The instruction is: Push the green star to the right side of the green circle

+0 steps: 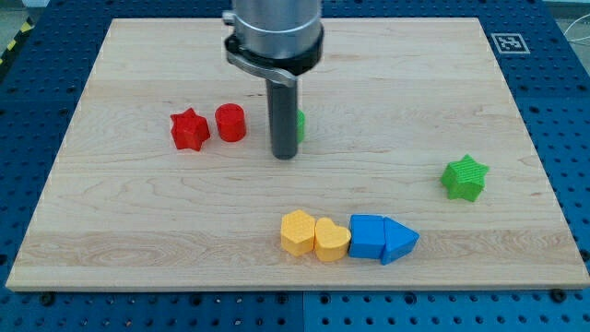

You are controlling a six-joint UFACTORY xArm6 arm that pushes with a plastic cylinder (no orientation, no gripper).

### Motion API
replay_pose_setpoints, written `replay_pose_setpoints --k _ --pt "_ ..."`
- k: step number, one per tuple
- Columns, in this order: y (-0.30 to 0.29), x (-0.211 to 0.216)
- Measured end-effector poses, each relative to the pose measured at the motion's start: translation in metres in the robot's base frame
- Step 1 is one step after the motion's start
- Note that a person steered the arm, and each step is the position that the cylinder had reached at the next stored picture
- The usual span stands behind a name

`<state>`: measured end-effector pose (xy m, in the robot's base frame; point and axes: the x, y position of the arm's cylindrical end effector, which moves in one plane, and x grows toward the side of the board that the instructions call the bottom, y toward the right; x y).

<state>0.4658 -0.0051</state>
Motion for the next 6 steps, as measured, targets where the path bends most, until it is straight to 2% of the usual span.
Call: replay_pose_setpoints --k 2,4,6 --pt "0.078 0.012" --pt "0.117 0.066" --pt "0.197 0.066"
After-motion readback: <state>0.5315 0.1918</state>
